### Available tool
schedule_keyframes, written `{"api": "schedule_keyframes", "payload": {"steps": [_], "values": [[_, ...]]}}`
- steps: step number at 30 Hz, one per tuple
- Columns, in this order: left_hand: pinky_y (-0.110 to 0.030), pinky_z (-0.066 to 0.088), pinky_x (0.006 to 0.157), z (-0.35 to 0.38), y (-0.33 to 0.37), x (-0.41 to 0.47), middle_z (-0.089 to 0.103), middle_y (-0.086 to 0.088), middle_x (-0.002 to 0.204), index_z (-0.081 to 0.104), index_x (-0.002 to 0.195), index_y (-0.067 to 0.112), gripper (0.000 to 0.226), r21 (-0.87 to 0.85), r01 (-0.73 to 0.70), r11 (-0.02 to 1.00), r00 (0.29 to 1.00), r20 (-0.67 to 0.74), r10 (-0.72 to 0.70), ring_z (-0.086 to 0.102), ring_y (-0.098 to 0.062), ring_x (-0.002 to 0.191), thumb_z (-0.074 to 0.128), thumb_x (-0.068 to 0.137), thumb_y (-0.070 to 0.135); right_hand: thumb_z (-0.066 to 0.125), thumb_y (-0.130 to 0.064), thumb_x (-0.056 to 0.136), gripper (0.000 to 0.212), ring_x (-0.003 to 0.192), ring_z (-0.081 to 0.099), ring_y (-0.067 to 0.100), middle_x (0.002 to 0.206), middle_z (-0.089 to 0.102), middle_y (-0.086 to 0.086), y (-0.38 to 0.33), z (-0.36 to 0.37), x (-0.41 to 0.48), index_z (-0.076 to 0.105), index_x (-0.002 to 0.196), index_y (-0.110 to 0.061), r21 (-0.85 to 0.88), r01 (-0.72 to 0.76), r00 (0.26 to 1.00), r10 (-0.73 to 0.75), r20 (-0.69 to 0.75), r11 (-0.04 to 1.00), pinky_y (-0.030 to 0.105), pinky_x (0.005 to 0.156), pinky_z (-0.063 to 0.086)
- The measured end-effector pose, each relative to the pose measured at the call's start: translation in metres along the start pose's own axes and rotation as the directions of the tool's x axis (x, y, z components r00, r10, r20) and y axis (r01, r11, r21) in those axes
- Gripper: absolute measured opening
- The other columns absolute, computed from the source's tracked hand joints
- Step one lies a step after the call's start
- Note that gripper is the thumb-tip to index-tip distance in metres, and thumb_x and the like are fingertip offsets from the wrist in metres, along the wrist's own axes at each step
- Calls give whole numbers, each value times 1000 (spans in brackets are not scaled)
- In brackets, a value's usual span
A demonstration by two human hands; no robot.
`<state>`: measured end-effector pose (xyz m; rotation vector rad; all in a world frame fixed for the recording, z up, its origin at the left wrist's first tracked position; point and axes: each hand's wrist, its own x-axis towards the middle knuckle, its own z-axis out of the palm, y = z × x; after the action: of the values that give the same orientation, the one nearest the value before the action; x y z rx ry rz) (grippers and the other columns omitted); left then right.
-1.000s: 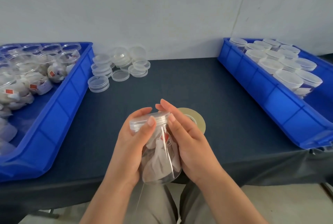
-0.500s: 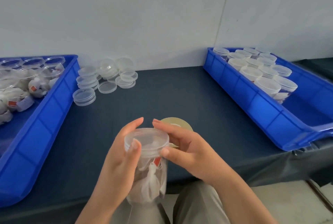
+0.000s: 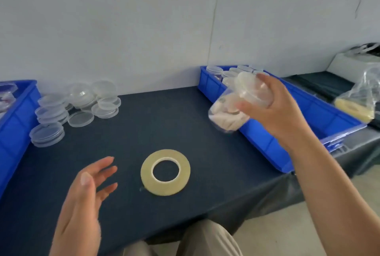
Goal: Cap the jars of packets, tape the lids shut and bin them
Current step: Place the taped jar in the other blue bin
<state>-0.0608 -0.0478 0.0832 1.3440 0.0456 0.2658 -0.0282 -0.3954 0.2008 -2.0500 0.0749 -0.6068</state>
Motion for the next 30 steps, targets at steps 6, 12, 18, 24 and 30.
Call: {"api": "schedule_keyframes", "payload": {"steps": [6, 12, 18, 24, 30], "values": [[-14, 60, 69, -24, -11, 5, 67, 0, 119, 63, 103, 16, 29, 125, 61, 990, 998, 23, -64, 73, -3, 93, 35, 112, 16, 91, -43, 69, 93, 109, 53, 20, 130, 50, -4, 55, -95, 90, 42, 146, -22, -478, -239, 970, 182, -164, 845, 30, 73, 42], [-12, 57, 74, -24, -10, 1, 68, -4, 117, 66, 104, 14, 29, 275, 52, 960, 990, 113, -86, 65, -20, 106, 39, 110, 6, 96, -51, 53, 113, 118, 54, 31, 143, 45, 7, 117, -118, 101, 40, 150, -32, -723, -306, 878, 477, 37, 620, 47, 96, 49], [-15, 59, 75, -22, -17, -5, 74, -5, 115, 70, 101, 8, 21, 281, -22, 959, 999, 31, 14, 74, -7, 97, 51, 102, 1, 96, -50, 62, 103, 103, 75, 21, 150, 47, 0, 173, -122, 107, 42, 149, -54, -738, -338, 747, 644, 168, 584, 49, 107, 55], [-16, 61, 74, -23, -35, -3, 79, -2, 107, 73, 98, 11, 18, 294, -27, 955, 1000, 19, 22, 76, -9, 96, 56, 100, 7, 93, -47, 77, 100, 84, 71, 24, 115, 68, 5, 204, -121, 124, 38, 155, -19, -807, -352, 828, 560, -32, 474, 37, 67, 45], [-27, 62, 80, -21, -42, -5, 80, 5, 108, 79, 97, 30, 21, 311, -41, 949, 999, 1, 43, 76, -8, 98, 62, 84, 32, 90, -46, 82, 89, 97, 60, 27, 129, 65, 14, 226, -125, 139, 47, 151, -9, -782, -364, 860, 505, -74, 506, 41, 82, 46]]}}
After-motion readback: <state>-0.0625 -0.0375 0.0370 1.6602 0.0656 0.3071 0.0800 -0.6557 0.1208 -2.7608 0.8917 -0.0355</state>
